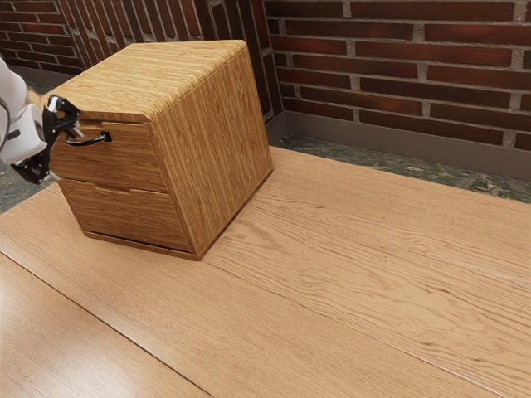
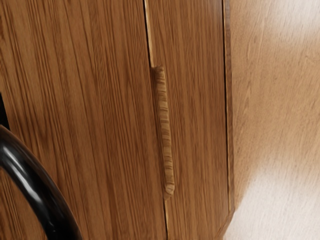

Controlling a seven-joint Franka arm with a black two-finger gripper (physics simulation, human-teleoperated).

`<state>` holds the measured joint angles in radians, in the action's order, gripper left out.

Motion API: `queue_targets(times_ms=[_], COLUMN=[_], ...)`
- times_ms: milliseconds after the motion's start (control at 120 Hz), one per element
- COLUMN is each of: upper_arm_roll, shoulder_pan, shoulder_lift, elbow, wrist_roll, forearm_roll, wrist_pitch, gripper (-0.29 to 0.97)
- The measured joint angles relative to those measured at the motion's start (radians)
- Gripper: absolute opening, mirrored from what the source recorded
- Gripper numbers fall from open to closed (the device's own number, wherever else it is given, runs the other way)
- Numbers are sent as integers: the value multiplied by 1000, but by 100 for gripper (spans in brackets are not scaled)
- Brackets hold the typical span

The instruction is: Pull the drawer handle with one arm to open the drawer

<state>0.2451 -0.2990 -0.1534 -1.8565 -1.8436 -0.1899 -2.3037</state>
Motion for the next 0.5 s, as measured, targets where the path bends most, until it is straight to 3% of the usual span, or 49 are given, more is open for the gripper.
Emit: queue_targets(times_ms=[500], upper_arm_roll=[9], shoulder_pan=[6], shoulder_lift=[20], elbow=[-21], wrist_roll=[-2], forearm_roll=[0], wrist_pitch=[-38], gripper=[68])
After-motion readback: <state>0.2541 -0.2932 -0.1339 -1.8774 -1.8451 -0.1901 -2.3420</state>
